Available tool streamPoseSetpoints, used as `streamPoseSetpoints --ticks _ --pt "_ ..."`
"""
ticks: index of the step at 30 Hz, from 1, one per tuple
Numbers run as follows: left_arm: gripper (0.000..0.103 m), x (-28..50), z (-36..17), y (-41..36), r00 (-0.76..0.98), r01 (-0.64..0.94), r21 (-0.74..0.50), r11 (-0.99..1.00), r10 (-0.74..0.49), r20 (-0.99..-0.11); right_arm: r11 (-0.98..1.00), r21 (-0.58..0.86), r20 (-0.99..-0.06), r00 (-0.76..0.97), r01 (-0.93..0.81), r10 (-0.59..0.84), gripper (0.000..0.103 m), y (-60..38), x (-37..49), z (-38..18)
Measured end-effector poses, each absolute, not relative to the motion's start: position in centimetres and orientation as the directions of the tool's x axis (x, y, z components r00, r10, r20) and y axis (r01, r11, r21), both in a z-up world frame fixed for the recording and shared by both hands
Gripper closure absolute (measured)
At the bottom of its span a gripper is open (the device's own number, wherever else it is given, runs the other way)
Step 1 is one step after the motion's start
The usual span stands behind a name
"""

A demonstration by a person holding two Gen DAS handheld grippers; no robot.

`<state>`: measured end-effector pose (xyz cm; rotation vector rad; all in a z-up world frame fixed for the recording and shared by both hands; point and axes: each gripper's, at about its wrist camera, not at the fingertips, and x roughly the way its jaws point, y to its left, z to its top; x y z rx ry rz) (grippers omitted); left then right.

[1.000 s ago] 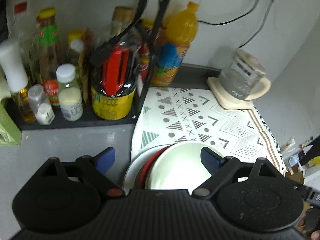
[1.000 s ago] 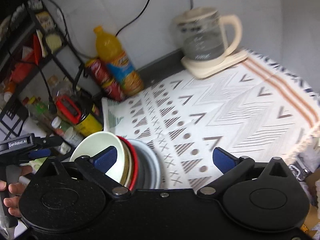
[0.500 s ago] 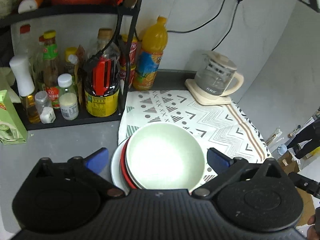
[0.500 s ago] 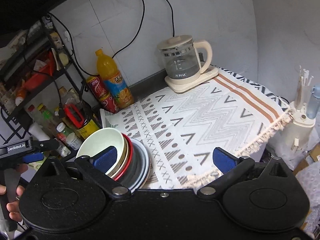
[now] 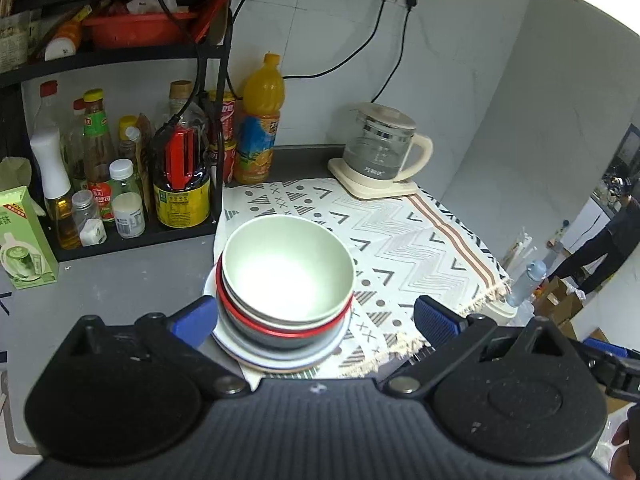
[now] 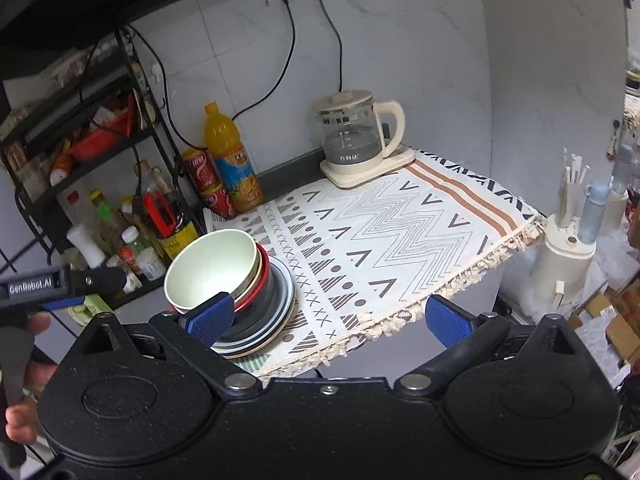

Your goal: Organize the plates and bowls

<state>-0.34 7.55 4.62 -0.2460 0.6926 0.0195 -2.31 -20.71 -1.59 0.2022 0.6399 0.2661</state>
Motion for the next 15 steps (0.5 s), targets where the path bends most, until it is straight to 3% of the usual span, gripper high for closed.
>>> streamPoseSetpoints --ticks 15 --pt "0.000 -6.8 5.3 8.5 0.783 -0.101 -0.186 0.977 -0.037 -0.621 0.920 0.310 -0.526 0.763 -0.240 0.376 0.001 -20.0 -8.0 -1.3"
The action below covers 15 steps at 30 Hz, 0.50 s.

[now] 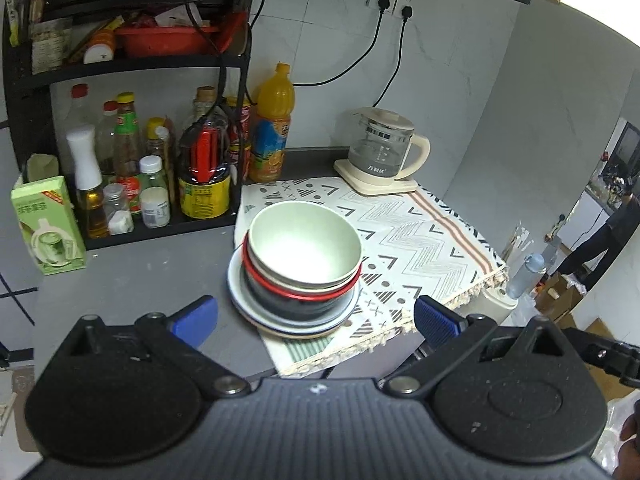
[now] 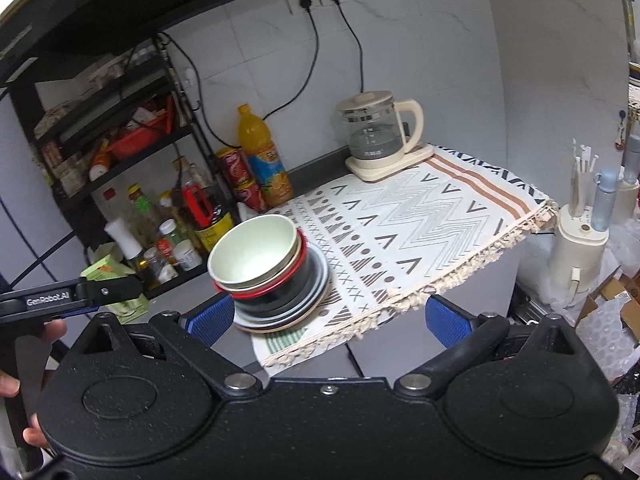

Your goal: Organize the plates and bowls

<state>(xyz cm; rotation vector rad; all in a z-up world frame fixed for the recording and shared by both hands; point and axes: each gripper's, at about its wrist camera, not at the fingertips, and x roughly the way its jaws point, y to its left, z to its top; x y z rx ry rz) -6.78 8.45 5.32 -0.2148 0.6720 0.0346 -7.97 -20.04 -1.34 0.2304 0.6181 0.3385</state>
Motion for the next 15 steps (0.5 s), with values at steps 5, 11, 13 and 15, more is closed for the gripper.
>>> streamPoseSetpoints --ticks 5,11,13,15 --pt "0.000 -8.2 5.2 9.2 0.781 -0.109 -0.169 0.980 -0.021 -0.624 0.913 0.321 -0.503 0.772 -0.251 0.389 0.001 -19.9 -9.2 -1.5" --pt "0.000 -10.2 4.5 9.4 0.779 -0.092 -0.141 0.986 -0.017 -0.626 0.903 0.316 -0.491 0.763 -0.292 0.419 0.001 -19.4 -10.2 -1.7" --pt "0.000 -10.8 4.2 9.3 0.773 -0.089 -0.137 0.987 -0.018 -0.634 0.902 0.308 -0.495 0.759 -0.302 0.423 0.001 -19.1 -10.6 -1.9" --pt "0.000 -11.4 3.9 9.3 0.770 -0.092 -0.129 0.987 -0.012 -0.638 0.900 0.307 -0.503 0.750 -0.310 0.430 0.001 -18.7 -10.8 -2.3"
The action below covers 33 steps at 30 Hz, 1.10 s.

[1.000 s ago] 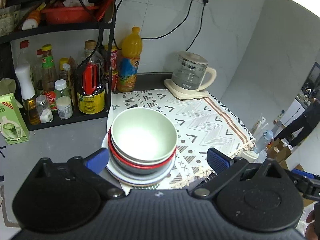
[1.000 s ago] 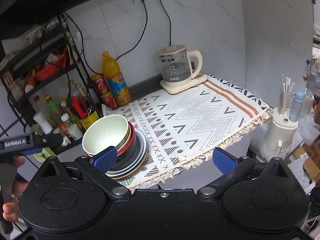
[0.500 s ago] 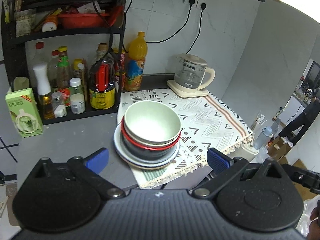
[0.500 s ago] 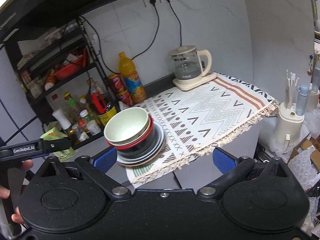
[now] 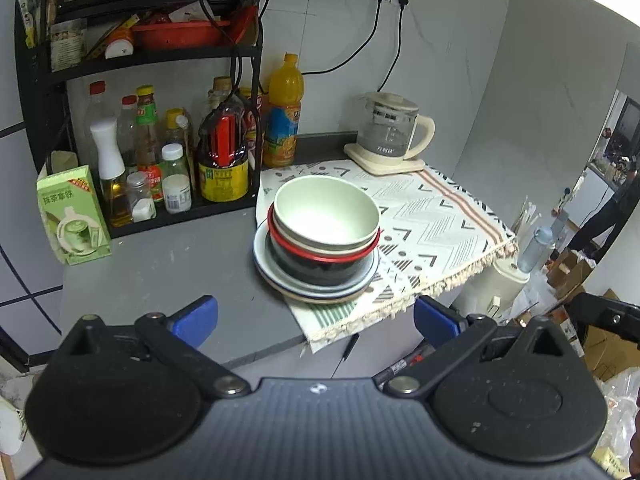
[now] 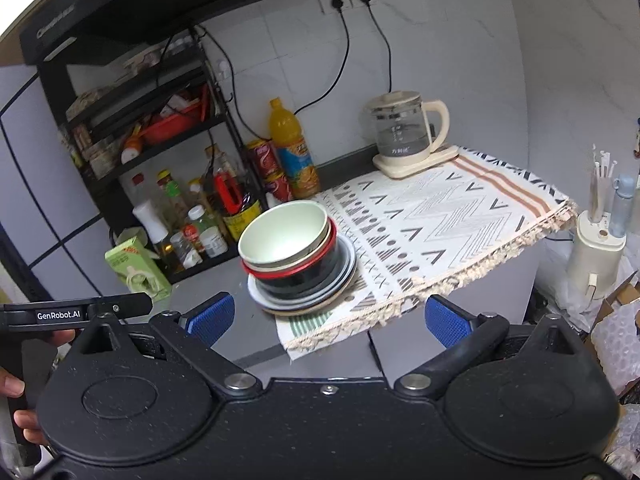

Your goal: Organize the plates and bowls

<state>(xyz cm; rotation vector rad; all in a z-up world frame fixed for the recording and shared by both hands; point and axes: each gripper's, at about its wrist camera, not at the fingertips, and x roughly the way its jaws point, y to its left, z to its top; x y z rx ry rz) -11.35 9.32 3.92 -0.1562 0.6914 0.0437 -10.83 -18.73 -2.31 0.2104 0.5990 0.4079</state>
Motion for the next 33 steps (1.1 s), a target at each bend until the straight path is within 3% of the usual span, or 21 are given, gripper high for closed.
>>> streamPoseSetpoints --ticks 33 --pt "0.000 -14.4 2.5 9.5 0.749 -0.148 -0.114 0.982 0.036 -0.661 0.903 0.288 -0.500 0.753 -0.320 0.427 0.001 -19.1 -12.9 -4.0"
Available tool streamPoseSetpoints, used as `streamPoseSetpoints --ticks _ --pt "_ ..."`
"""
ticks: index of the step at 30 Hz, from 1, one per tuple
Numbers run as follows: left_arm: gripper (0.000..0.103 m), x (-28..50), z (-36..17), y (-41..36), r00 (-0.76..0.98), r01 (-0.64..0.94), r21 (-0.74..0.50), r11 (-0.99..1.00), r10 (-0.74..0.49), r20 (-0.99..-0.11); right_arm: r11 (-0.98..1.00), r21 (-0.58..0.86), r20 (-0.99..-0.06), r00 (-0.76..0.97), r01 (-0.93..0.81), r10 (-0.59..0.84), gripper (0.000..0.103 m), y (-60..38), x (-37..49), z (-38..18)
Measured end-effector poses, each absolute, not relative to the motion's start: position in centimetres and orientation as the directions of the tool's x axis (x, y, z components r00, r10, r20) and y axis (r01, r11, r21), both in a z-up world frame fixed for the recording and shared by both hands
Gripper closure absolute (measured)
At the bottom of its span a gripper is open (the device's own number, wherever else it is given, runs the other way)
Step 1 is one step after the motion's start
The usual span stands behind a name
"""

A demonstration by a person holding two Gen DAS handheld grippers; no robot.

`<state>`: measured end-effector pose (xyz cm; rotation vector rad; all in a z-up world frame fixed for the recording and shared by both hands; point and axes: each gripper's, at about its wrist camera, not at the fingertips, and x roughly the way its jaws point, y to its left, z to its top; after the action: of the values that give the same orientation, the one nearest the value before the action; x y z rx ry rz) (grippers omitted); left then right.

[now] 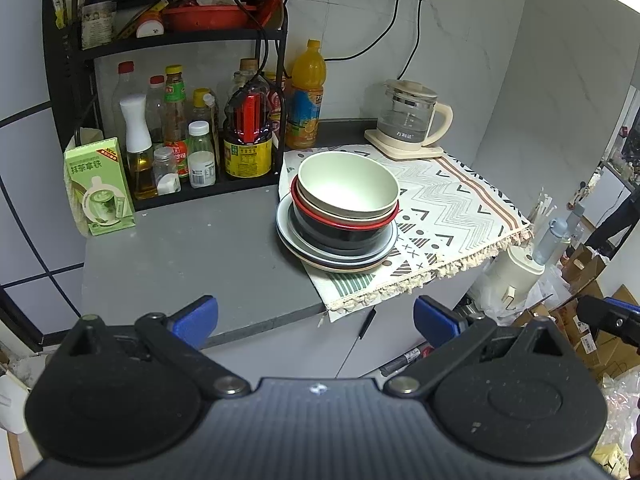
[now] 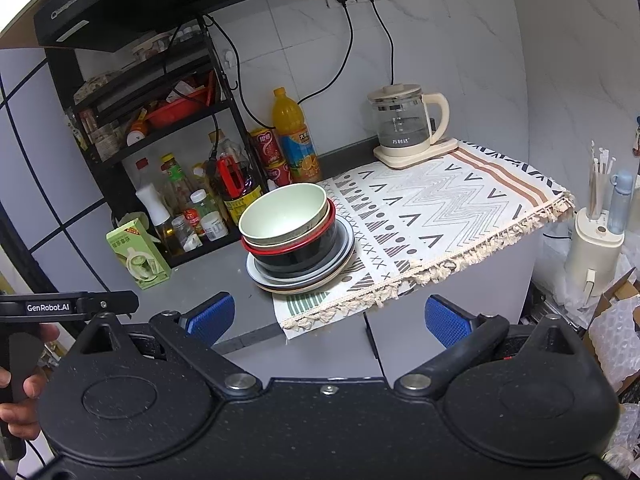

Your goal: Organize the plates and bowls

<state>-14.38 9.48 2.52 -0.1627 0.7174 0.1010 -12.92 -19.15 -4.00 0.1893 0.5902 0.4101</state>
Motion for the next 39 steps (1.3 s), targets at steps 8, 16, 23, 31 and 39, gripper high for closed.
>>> streamPoseSetpoints --ticks 8,16,23,31,39 --pt "0.000 -14.5 2.6 9.3 0.750 -0.144 -0.112 0.983 0.034 -0.661 0.900 0.293 -0.510 0.744 -0.321 0.432 0.001 -19.1 -13.1 -4.1" --pt "0.000 -14.7 3.1 8.6 0.755 -0.116 -0.100 0.988 0.022 -0.655 0.898 0.291 -0.500 0.748 -0.330 0.437 0.001 -19.2 -13.2 -3.8" --pt "0.000 -14.6 3.1 8.5 0.758 -0.109 -0.102 0.989 0.017 -0.653 0.890 0.318 -0.511 0.732 -0.326 0.450 0.001 -19.3 -12.9 -4.0" --pt "0.000 -14.5 3.2 8.6 0.756 -0.109 -0.106 0.988 0.013 -0.654 0.887 0.328 -0.519 0.723 -0.325 0.456 0.001 -19.1 -12.8 -4.1" --pt "0.000 -13.9 2.6 8.8 0.747 -0.114 -0.110 0.987 0.013 -0.665 0.889 0.329 -0.529 0.718 -0.319 0.453 0.001 -18.9 -12.1 -4.4"
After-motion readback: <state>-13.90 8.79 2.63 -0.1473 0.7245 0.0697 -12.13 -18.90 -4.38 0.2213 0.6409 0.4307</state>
